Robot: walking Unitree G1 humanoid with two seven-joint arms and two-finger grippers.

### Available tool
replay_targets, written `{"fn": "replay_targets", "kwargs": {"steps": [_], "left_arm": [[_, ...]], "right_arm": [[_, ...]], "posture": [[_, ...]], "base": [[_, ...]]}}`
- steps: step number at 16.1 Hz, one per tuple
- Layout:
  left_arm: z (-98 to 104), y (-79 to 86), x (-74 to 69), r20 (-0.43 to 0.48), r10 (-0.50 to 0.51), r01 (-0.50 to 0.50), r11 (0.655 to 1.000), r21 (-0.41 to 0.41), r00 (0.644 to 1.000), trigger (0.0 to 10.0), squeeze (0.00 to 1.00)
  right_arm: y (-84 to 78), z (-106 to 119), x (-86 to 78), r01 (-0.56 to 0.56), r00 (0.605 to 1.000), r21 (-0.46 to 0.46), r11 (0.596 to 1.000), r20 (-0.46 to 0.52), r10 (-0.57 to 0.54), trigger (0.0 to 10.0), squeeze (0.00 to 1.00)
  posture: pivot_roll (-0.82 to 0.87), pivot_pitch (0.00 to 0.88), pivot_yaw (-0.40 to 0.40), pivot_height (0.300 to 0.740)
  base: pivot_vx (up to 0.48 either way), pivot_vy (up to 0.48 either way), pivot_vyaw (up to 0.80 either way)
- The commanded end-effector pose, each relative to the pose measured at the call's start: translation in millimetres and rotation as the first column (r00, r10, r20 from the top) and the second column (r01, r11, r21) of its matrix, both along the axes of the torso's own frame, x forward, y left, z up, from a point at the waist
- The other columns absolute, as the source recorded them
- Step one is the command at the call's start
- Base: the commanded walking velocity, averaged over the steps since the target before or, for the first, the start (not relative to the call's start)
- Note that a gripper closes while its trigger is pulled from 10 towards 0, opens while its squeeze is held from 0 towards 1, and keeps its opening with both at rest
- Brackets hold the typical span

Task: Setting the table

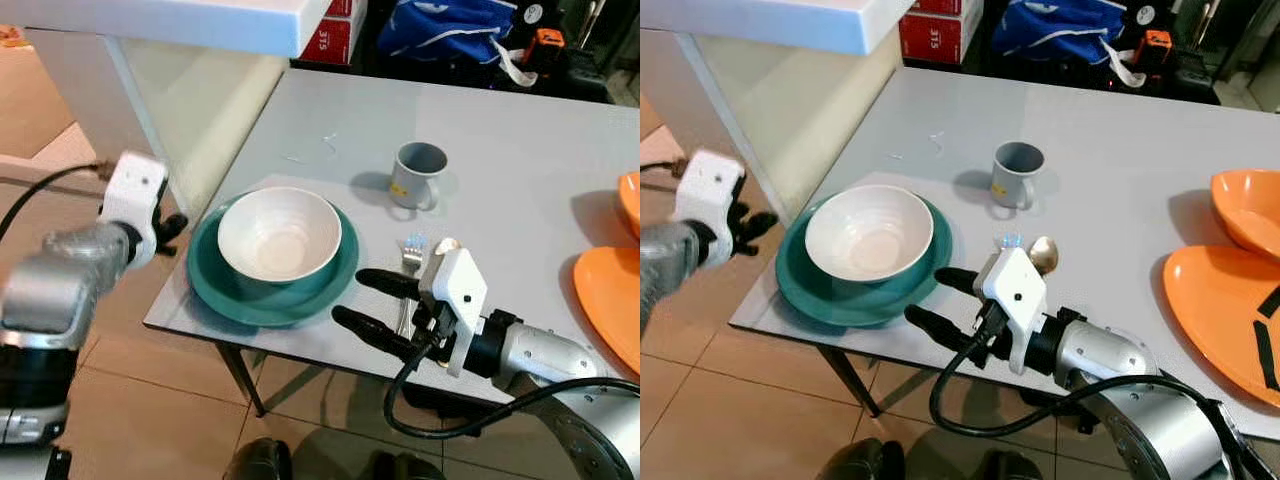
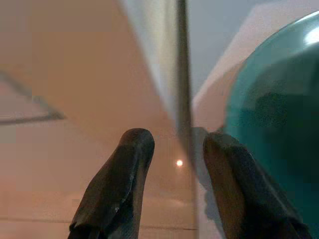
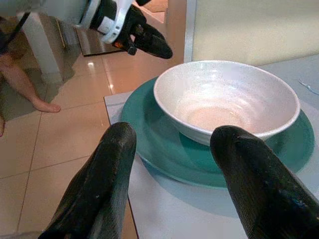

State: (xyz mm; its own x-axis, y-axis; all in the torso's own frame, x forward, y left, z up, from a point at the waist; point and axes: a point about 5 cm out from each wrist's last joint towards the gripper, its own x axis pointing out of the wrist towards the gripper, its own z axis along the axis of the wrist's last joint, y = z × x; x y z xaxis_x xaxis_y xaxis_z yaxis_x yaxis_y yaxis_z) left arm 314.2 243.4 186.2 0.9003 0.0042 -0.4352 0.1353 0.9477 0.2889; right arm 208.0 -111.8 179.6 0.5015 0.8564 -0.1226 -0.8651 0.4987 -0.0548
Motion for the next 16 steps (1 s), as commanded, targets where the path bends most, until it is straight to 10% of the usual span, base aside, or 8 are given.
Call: {"fn": "replay_targets", "kwargs": {"steps": [1,8,16], "left_arm": [[-3,0.6,2.6,0.04,0.015,-0.017,0.999,0.049,0.999,10.0,0.0],[-38,-29.2,12.0,0.027,-0.003,0.003,1.0,0.014,1.0,10.0,0.0],[-23,-53.5,26.6,0.14,-0.036,0.041,0.999,-0.031,0.989,10.0,0.0]], "right_arm": [[-1.6,0,-0.6,0.0,1.0,0.002,1.0,-0.005,0.0,10.0,0.0],[-1.7,1,0.1,0.004,1.0,-0.001,1.0,0.001,-0.004,10.0,0.0],[-4.9,5,1.0,0.042,0.999,0.008,0.999,0.024,-0.042,10.0,0.0]], "posture": [[0.01,0.094,0.027,0.74],[0.0,0.094,0.035,0.74],[-0.01,0.091,0.058,0.74]], "base": [[0.0,0.0,0.0],[0.0,0.0,0.0],[0.0,0.0,0.0]]}}
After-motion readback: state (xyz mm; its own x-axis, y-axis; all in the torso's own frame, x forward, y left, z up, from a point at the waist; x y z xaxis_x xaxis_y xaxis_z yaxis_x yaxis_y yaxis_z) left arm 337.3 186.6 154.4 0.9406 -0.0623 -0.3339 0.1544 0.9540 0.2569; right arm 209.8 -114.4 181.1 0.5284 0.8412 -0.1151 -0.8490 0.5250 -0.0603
